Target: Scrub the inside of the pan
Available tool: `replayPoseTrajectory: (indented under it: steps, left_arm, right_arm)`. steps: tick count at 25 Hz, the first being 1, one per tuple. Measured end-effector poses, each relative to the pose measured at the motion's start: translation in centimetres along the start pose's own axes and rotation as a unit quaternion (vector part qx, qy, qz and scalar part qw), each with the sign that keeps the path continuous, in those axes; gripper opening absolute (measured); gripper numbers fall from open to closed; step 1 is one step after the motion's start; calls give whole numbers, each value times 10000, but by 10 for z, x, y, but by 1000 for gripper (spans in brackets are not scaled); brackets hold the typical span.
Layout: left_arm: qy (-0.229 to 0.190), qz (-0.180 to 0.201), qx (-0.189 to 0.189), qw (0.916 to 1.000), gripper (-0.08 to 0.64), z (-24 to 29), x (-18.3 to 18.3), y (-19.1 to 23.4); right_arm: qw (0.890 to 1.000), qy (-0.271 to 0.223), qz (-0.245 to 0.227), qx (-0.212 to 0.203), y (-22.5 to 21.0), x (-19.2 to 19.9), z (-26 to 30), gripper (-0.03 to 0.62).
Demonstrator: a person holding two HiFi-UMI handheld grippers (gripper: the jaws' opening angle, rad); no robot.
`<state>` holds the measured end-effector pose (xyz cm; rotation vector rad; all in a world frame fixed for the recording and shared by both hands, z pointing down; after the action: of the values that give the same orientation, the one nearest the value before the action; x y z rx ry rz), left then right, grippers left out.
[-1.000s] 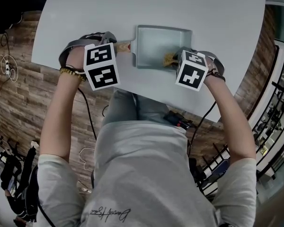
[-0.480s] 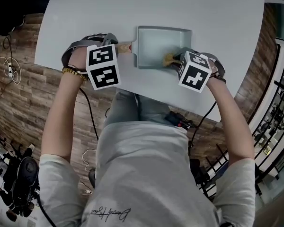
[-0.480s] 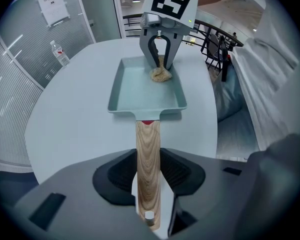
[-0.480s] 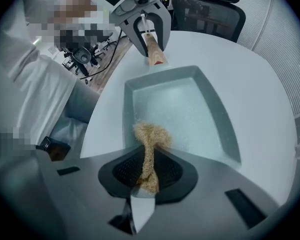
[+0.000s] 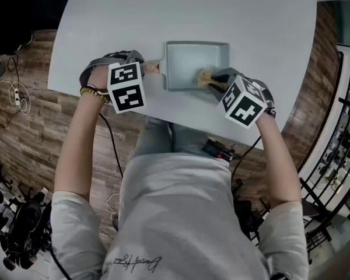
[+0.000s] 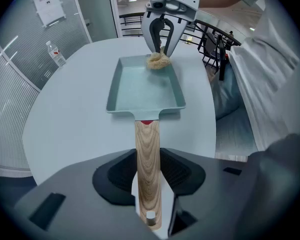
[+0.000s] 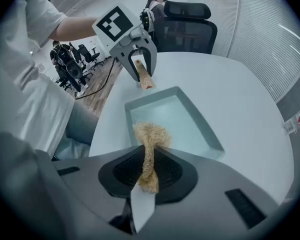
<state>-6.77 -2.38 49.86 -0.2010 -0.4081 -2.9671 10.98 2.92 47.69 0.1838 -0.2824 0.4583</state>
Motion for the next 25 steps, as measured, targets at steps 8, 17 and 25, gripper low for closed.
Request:
replayPoseTrajectory:
  steps: [8, 17, 25]
  left_arm:
    - [-23, 45, 213, 9998, 214, 0, 1, -3]
    - [-842, -142, -250, 9960, 211, -39, -24, -9]
    - [-2271, -686, -1006, 9662, 27, -94, -49, -48]
  right_arm:
    - [9945, -436, 897, 335, -3, -5, -17, 69]
    - [9855, -717, 1390, 657, -1, 1, -36, 69]
    - [9733, -1074, 1815, 903, 4, -11, -78, 69]
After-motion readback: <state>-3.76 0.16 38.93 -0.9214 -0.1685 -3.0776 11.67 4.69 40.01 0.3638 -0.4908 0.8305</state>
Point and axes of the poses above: the fingertips, and each gripper's own axes: z forward along the fingers, y to its left, x out of its underside, the point moved 1 cm from there along -z, backward along the fingers, and after that the axes turned 15 degrees about x, right-handed, at the moved point
